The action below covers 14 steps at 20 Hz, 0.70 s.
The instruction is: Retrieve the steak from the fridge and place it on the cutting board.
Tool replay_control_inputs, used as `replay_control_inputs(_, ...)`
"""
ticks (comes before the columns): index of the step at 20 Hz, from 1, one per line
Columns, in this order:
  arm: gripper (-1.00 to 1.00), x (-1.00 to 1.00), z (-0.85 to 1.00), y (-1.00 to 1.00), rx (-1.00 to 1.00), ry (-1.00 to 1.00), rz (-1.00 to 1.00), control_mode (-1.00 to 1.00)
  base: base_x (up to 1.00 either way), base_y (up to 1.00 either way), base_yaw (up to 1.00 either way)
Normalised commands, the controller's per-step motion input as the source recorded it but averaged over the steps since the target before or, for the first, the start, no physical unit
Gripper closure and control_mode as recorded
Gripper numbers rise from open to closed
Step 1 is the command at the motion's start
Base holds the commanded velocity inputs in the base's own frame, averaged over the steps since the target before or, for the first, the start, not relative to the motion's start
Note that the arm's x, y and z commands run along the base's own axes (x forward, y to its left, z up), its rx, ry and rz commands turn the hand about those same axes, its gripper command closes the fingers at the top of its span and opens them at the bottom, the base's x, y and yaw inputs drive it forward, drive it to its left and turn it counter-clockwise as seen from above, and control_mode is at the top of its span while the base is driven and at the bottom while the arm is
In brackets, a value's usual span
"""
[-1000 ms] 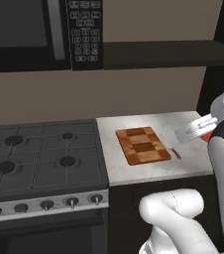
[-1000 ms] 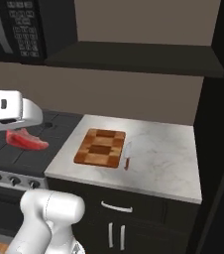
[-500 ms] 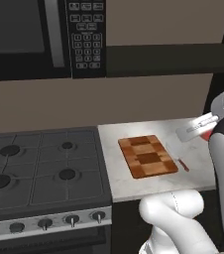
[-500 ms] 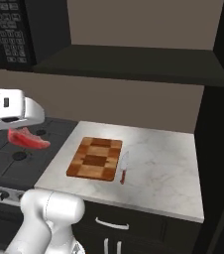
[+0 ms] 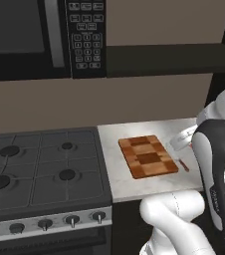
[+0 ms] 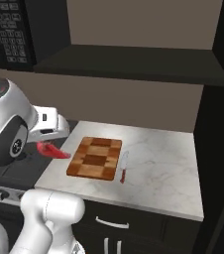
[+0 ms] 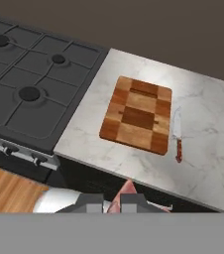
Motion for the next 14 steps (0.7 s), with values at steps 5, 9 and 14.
replay_control_inputs(5, 1.00, 0.54, -0.68, -0.14, 0.03, 0.08, 0.05, -1.00, 0.00, 0.00, 0.00)
replay_control_inputs(9, 1.00, 0.61, -0.48, 0.00, 0.02, 0.02, 0.00, -1.00, 0.00, 0.00, 0.00)
replay_control_inputs(14, 1.00, 0.60, -0.51, 0.02, 0.02, 0.06, 0.00, -1.00, 0.00, 0.00, 0.00)
